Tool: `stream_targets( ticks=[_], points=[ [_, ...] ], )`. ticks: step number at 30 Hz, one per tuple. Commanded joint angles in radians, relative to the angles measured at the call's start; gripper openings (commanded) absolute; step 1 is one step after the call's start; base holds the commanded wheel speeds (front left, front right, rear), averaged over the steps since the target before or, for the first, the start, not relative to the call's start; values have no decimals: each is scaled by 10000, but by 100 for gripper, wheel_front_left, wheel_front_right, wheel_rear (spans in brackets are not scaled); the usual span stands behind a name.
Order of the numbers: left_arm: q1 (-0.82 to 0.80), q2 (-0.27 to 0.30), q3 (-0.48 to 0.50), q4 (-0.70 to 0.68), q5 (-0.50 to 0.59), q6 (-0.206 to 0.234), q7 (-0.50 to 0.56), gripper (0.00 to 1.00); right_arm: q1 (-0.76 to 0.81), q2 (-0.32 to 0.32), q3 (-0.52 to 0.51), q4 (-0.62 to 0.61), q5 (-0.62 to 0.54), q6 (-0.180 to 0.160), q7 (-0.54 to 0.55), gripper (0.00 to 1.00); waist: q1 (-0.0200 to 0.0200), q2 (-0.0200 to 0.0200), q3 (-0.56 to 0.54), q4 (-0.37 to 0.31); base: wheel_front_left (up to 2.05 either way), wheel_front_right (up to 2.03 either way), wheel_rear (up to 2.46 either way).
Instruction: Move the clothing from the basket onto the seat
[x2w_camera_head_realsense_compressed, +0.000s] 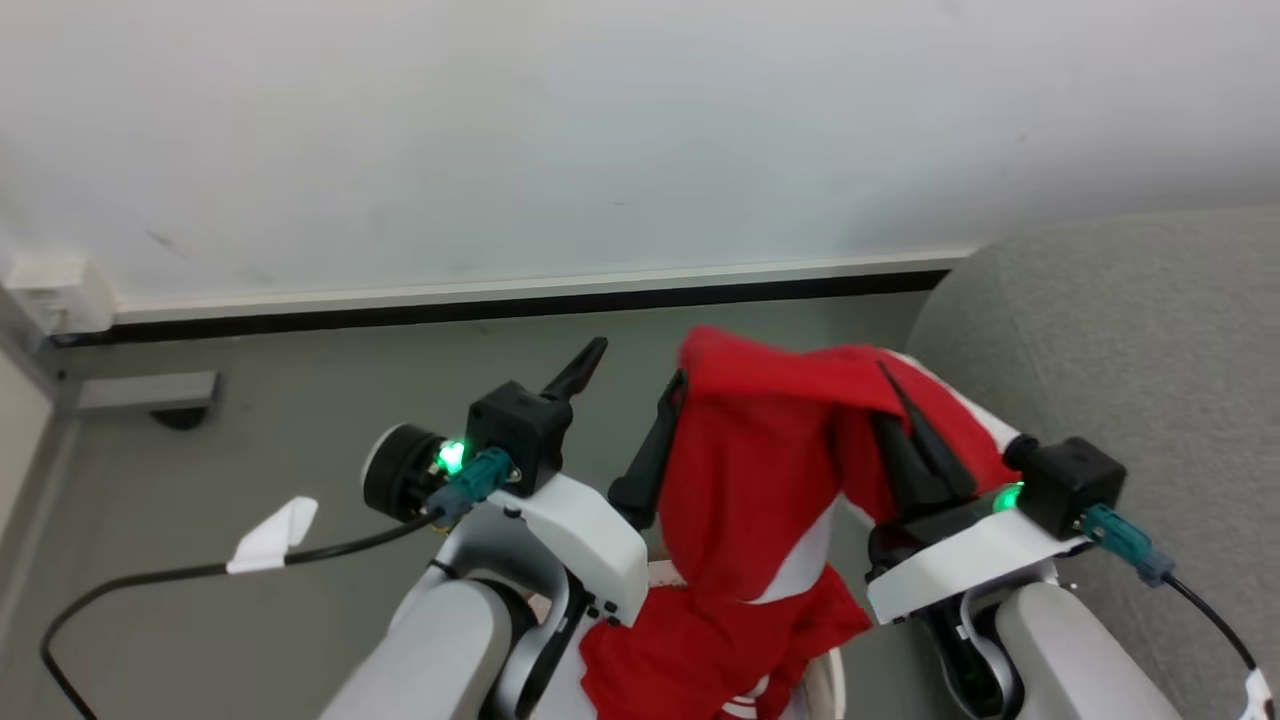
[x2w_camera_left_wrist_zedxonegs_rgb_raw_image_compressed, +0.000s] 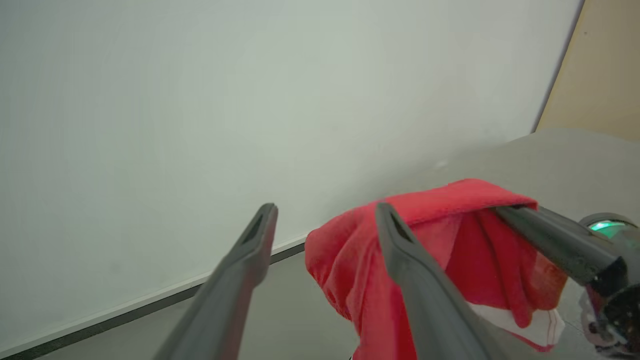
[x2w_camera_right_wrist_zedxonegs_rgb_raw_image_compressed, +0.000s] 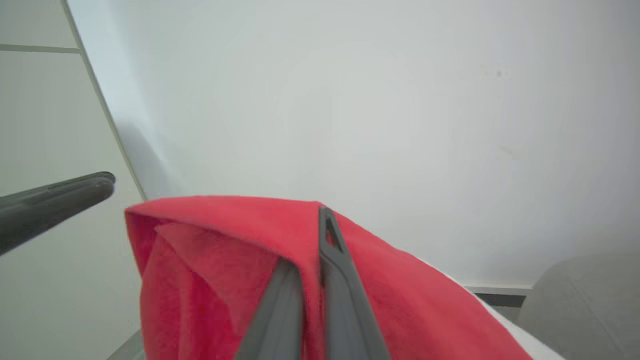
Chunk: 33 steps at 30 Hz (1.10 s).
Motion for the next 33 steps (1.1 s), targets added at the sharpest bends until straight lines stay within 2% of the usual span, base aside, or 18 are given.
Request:
stream_targets(
  ticks=[1, 11, 17, 25, 33],
  points=[
    [142, -9, -29, 13, -75, -8, -86, 100, 158, -32, -177, -114, -89, -25, 5, 0, -1, -1, 47, -361, 0, 0, 0],
    [705, -433, -732, 157, -269, -146, -365, 100, 835, -649, -1824, -1666, -481, -23, 428, 0, -1, -1, 51, -2040, 0, 0, 0],
    [602, -592, -1030, 162, -237, -160, -482, 100, 1306, -806, -2706, -2820, -555, -23, 993, 0, -1, -1, 386, -2670, 0, 0, 0],
    [-246, -575, -1305, -158, 123, -395, -298, 100, 707, -946, -3844, -3321, -465, -23, 1575, 0, -1, -1, 1884, -2592, 0, 0, 0],
    [-1806, -353, -1312, -473, 592, -810, -58, 100, -2321, -1298, -5480, -1993, -1227, -23, 1613, 0, -1, -1, 4208, -1914, 0, 0, 0]
  ],
)
